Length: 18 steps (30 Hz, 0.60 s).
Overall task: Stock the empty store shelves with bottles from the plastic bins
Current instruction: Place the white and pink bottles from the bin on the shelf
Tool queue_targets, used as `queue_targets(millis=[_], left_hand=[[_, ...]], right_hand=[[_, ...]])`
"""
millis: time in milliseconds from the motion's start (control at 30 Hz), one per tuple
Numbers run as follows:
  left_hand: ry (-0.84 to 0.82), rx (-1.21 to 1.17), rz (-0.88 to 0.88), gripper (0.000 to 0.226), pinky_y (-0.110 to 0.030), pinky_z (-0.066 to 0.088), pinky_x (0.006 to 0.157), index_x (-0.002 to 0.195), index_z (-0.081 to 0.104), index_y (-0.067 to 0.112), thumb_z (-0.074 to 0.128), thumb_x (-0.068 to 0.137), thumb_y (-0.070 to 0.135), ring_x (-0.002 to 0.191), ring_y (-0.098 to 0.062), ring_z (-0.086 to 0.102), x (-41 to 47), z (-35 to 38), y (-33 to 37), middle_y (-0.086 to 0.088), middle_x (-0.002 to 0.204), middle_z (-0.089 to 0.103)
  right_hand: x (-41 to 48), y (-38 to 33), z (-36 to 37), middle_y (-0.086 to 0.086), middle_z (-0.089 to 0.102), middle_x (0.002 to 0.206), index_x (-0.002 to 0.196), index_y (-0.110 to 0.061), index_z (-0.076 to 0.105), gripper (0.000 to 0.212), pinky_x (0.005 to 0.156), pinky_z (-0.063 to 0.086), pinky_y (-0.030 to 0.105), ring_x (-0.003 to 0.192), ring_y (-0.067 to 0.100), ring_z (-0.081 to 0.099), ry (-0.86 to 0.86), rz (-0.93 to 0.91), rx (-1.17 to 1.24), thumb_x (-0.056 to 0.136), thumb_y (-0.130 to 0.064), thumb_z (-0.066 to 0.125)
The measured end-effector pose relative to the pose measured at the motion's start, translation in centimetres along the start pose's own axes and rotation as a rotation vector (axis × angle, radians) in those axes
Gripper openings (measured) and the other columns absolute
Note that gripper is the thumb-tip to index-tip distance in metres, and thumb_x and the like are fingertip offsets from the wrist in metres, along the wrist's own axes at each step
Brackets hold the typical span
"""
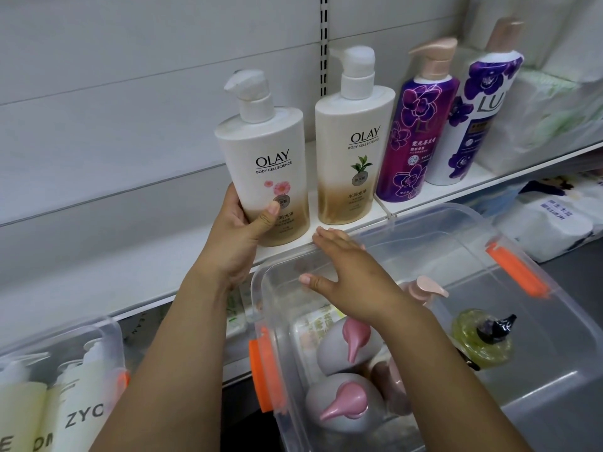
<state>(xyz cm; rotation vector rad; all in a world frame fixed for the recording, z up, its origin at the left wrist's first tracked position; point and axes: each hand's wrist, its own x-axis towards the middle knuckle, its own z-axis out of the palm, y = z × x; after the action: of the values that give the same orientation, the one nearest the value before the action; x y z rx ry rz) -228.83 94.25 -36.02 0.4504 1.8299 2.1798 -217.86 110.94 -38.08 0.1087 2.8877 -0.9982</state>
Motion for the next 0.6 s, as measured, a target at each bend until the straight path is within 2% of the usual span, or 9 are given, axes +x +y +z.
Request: queue_targets(millis=[433, 533, 600], left_hand=[[-0.008, 0.035, -0.037, 0.066, -0.028, 0.052, 0.095, 0.144, 0.039, 0.016, 0.070, 0.086, 0.019, 0.124, -0.018, 0.062, 0.0, -0.2, -0.1, -0.003, 0.134, 0.065], [0.049, 0.105, -0.054, 0.062, -0.028, 0.052, 0.094, 0.141, 0.044, 0.018, 0.072, 0.086, 0.026, 0.120, -0.014, 0.064, -0.7, 0.1, -0.2, 0.000, 0.130, 0.067], [0.145, 0.225, -0.082, 0.064, -0.028, 0.052, 0.094, 0.141, 0.046, 0.021, 0.075, 0.086, 0.034, 0.118, -0.011, 0.064, -1.5, 0.5, 0.2, 0.004, 0.127, 0.067]], right_hand=[[-0.1, -0.2, 0.2, -0.011, 0.009, 0.168, 0.159, -0.025, 0.022, 0.078, 0.127, 0.003, 0.045, 0.153, 0.003, -0.002, 0.022, -0.008, 0.003, 0.096, -0.053, 0.057], [-0.7, -0.5, -0.1, -0.008, 0.016, 0.167, 0.158, -0.023, 0.024, 0.075, 0.127, 0.008, 0.040, 0.153, 0.004, 0.004, 0.088, -0.012, 0.039, 0.097, -0.051, 0.057], [-1.4, -0.7, -0.7, -0.007, 0.026, 0.164, 0.157, -0.023, 0.030, 0.070, 0.125, 0.016, 0.035, 0.152, 0.007, 0.016, 0.140, 0.007, 0.078, 0.097, -0.049, 0.057]])
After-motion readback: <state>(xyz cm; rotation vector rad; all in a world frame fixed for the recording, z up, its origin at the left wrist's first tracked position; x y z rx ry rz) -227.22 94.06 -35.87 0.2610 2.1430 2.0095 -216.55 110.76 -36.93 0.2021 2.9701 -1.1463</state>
